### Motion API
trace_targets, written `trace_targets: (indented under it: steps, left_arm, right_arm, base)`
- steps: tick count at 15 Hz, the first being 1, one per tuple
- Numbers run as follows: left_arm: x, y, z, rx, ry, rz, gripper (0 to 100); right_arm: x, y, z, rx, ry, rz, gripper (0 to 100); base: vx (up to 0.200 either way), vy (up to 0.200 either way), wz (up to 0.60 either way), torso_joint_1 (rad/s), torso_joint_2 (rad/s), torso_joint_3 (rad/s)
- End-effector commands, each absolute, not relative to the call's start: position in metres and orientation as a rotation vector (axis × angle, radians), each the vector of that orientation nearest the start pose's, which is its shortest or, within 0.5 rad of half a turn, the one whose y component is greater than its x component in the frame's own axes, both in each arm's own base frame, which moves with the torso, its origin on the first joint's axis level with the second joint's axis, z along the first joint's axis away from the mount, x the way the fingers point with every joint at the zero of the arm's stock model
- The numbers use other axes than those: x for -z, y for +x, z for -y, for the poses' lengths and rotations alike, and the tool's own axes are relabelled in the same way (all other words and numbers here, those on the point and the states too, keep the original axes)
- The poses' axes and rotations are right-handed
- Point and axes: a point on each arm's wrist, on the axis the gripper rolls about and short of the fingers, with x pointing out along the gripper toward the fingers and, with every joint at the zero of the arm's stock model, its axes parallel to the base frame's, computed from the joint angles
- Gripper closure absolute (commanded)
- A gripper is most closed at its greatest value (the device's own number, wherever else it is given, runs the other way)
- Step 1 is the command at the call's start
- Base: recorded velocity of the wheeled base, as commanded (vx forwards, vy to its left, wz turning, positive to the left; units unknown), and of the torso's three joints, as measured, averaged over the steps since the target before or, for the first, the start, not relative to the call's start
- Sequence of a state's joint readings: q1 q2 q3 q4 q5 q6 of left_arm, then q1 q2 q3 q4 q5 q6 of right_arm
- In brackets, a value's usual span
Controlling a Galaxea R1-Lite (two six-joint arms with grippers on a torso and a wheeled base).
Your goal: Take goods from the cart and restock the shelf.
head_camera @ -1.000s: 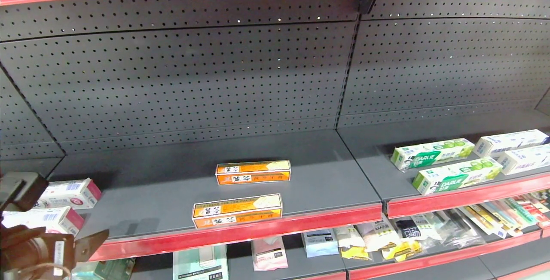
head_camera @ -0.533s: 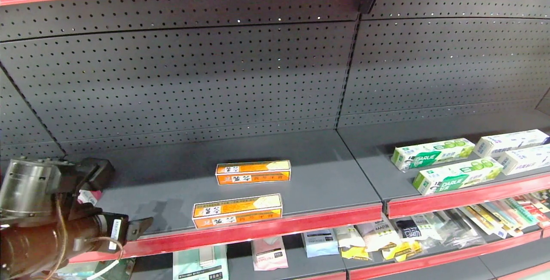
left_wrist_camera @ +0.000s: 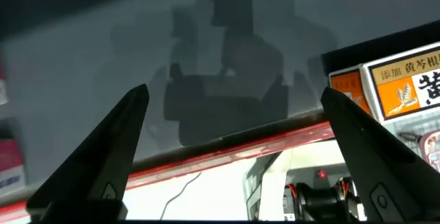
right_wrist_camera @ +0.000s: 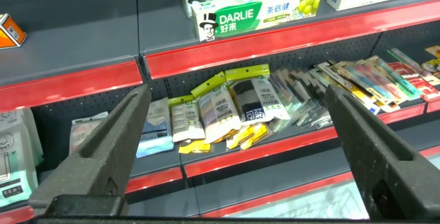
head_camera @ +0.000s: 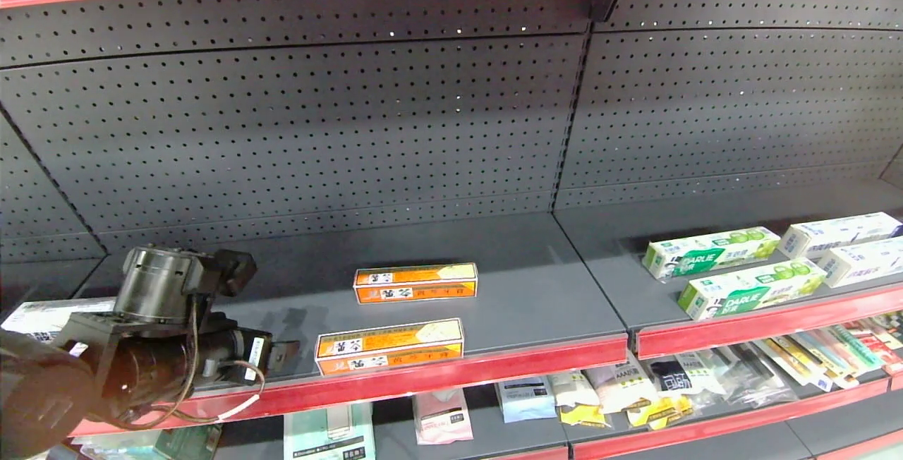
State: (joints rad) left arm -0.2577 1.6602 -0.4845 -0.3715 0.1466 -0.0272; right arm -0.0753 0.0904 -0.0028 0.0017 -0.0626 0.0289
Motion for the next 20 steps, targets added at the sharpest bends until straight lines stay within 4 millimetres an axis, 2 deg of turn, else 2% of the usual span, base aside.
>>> trace_targets:
  steps: [1, 13, 20]
  left_arm:
    - [-0.086, 0.231, 0.061, 0.104, 0.147, -0.818, 0]
    - [-0.081, 0.245, 0.076, 0.143, 0.161, -0.791, 0]
    - [-0.081, 0.244, 0.080, 0.159, 0.168, -0.789, 0]
  right_arm:
    - [-0.078, -0.016, 0.000, 0.139, 0.030, -0.089, 0]
    - [-0.078, -0.016, 0.000, 0.139, 0.030, -0.090, 0]
    - [-0.078, -0.016, 0.000, 0.139, 0.030, -0.089, 0]
  base:
    - [0.000, 0.000, 0.00, 0.000, 0.00, 0.000]
    - [0.000, 0.000, 0.00, 0.000, 0.00, 0.000]
    - [0.000, 0.000, 0.00, 0.000, 0.00, 0.000]
